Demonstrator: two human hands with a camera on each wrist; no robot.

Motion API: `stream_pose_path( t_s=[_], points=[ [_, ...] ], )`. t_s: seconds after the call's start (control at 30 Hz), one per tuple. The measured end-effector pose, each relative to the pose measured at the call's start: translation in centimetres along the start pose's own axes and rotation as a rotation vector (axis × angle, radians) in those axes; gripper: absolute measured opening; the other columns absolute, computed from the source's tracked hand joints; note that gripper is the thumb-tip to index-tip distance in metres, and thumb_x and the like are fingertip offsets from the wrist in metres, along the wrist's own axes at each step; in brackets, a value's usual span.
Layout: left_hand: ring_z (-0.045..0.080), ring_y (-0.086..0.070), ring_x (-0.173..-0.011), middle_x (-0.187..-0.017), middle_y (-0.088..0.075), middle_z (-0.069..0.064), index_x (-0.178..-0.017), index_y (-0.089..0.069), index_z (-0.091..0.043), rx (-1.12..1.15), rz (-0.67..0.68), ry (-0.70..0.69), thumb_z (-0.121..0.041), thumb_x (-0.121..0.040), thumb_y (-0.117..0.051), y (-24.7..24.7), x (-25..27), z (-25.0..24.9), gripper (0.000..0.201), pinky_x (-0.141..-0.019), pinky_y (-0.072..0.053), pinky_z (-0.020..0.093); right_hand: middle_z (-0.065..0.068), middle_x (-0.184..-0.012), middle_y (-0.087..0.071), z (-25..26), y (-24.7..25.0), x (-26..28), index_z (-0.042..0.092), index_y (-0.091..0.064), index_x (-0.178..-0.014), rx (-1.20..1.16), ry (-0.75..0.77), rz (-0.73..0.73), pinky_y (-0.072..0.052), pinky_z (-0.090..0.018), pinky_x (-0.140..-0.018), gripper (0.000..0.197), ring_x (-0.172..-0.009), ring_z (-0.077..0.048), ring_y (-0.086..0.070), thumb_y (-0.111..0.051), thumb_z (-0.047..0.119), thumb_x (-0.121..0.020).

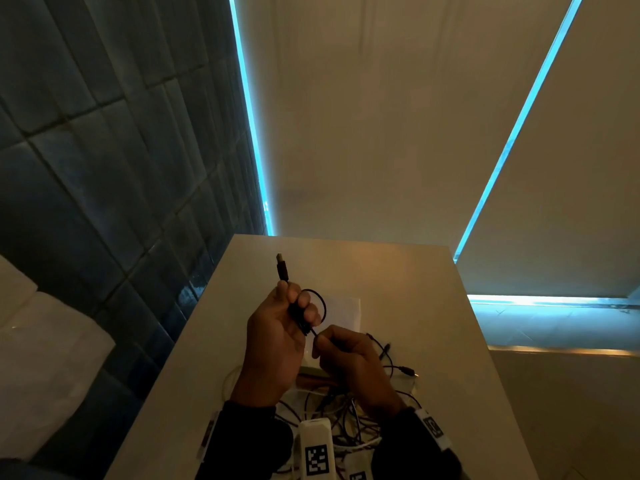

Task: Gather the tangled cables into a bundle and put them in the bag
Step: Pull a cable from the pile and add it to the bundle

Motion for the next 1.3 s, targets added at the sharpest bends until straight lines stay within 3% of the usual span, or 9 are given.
stream_pose_path(
  t_s=[0.07, 0.2, 0.47, 0.6, 0.73, 0.87, 1.0, 1.13, 1.3],
  points=[
    [0.012, -0.038, -0.048, -0.059, -0.039, -0.001, -0.07, -0.041, -0.012, -0.021, 0.008, -0.037, -0.023, -0.099, -0.031, -0.1, -0.1, -0.4, 0.033, -0.053, -0.036, 0.026, -0.001, -0.052, -0.039, -0.8, 0.2, -0.1, 0.002, -0.054, -0.074, 0.027, -0.022, -0.005, -0.039, -0.013, -0.046, 0.026, -0.044, -0.005, -0.04, -0.048, 0.006, -0.098],
    [0.012, -0.036, -0.045, -0.053, -0.034, -0.003, -0.069, -0.041, -0.011, -0.065, 0.034, -0.07, -0.022, -0.1, -0.031, -0.3, -0.1, -0.6, 0.035, -0.048, -0.037, 0.023, 0.006, -0.051, -0.046, -2.6, 0.8, -0.1, 0.001, -0.052, -0.074, 0.077, -0.045, -0.02, -0.042, -0.009, -0.049, 0.024, -0.044, 0.003, -0.049, -0.044, -0.002, -0.097],
    [0.012, -0.036, -0.045, -0.058, -0.044, 0.003, -0.065, -0.045, -0.013, -0.025, 0.079, -0.066, -0.025, -0.094, -0.037, -0.6, 0.1, -0.7, 0.032, -0.044, -0.034, 0.021, 0.013, -0.049, -0.053, -6.9, 2.4, -0.1, 0.007, -0.046, -0.068, 0.106, -0.059, -0.064, -0.043, -0.01, -0.053, 0.033, -0.049, 0.004, -0.054, -0.04, -0.006, -0.098],
    [0.007, -0.027, -0.043, -0.053, -0.036, -0.002, -0.066, -0.043, -0.012, -0.03, 0.105, -0.066, -0.028, -0.091, -0.039, -1.0, 0.2, -1.2, 0.03, -0.041, -0.026, 0.019, 0.011, -0.054, -0.049, -11.3, 4.1, 0.1, 0.012, -0.051, -0.066, 0.213, -0.105, -0.135, -0.036, -0.02, -0.055, 0.032, -0.051, 0.0, -0.044, -0.05, 0.017, -0.098],
    [0.006, -0.025, -0.04, -0.051, -0.035, -0.004, -0.068, -0.039, -0.01, -0.111, 0.091, -0.06, -0.027, -0.093, -0.037, -0.7, 0.1, -1.1, 0.031, -0.04, -0.025, 0.017, 0.007, -0.059, -0.05, -13.0, 5.0, 0.4, 0.023, -0.057, -0.062, 0.294, -0.144, -0.175, -0.038, -0.023, -0.059, 0.032, -0.057, -0.006, -0.046, -0.055, 0.045, -0.085],
    [0.004, -0.023, -0.038, -0.049, -0.034, -0.006, -0.069, -0.04, -0.011, -0.226, 0.034, -0.039, -0.022, -0.102, -0.029, 0.0, -0.2, -0.8, 0.037, -0.041, -0.019, 0.018, 0.003, -0.063, -0.055, -10.4, 6.2, 0.0, 0.009, -0.061, -0.066, 0.346, -0.078, -0.299, -0.042, -0.017, -0.055, 0.032, -0.057, 0.0, -0.051, -0.058, 0.028, -0.092],
    [0.004, -0.022, -0.037, -0.047, -0.033, -0.003, -0.069, -0.04, -0.011, -0.277, -0.037, -0.031, -0.02, -0.103, -0.028, 0.8, -0.3, -0.6, 0.037, -0.041, -0.016, 0.02, 0.009, -0.054, -0.046, -5.6, 6.3, -0.8, 0.012, -0.063, -0.071, 0.22, 0.017, -0.421, -0.034, -0.026, -0.05, 0.023, -0.053, -0.012, -0.04, -0.06, 0.018, -0.092],
    [0.01, -0.034, -0.041, -0.056, -0.041, 0.003, -0.069, -0.042, -0.01, -0.38, -0.135, -0.018, -0.018, -0.103, -0.029, 1.8, -0.6, 0.1, 0.037, -0.042, -0.025, 0.021, 0.003, -0.05, -0.037, 0.0, 4.2, -0.7, 0.004, -0.06, -0.078, 0.109, 0.175, -0.368, -0.026, -0.023, -0.044, 0.02, -0.046, -0.013, -0.028, -0.057, 0.014, -0.095],
    [0.02, -0.058, -0.062, -0.078, -0.064, 0.015, -0.069, -0.047, -0.008, -0.395, -0.16, 0.024, -0.016, -0.102, -0.031, 1.8, -0.4, 0.8, 0.037, -0.058, -0.039, 0.031, 0.004, -0.052, -0.042, 2.2, 1.6, -0.3, 0.002, -0.06, -0.076, 0.12, 0.234, -0.226, -0.03, -0.021, -0.046, 0.018, -0.048, -0.01, -0.033, -0.058, 0.008, -0.093]
  ],
)
Point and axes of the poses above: each hand's wrist, its own x-axis away from the middle knuckle, its own y-axis out of the back of the hand, z = x × y, the point moved 8 cm from there along -x, towards the middle knuckle
